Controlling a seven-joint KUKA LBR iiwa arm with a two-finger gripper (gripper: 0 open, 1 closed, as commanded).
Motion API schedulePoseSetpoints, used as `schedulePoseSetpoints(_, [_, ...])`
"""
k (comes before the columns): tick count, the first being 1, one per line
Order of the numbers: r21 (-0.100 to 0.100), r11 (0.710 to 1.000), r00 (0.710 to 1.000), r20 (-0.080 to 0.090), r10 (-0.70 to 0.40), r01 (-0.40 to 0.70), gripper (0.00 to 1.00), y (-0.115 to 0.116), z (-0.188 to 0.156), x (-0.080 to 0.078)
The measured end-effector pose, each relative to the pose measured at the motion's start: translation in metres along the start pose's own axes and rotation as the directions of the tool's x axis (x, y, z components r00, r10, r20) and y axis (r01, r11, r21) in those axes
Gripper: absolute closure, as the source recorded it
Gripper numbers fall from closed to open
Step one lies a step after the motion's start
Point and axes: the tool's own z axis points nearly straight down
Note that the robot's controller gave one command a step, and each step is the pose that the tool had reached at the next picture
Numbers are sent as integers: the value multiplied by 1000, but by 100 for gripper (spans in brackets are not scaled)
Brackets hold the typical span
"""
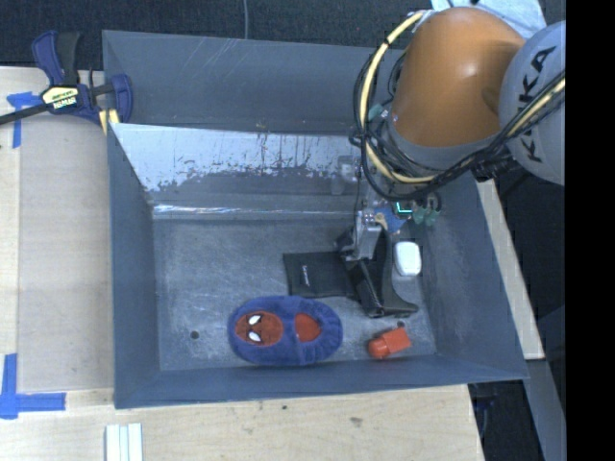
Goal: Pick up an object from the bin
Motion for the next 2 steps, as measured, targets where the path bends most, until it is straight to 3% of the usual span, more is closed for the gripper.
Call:
schedulePoseSetpoints(1, [1, 999, 999, -3, -51, 51, 0, -48, 156, 54])
schedulePoseSetpoints(2, [1, 999, 999, 7, -52, 52, 100, -47, 151, 51])
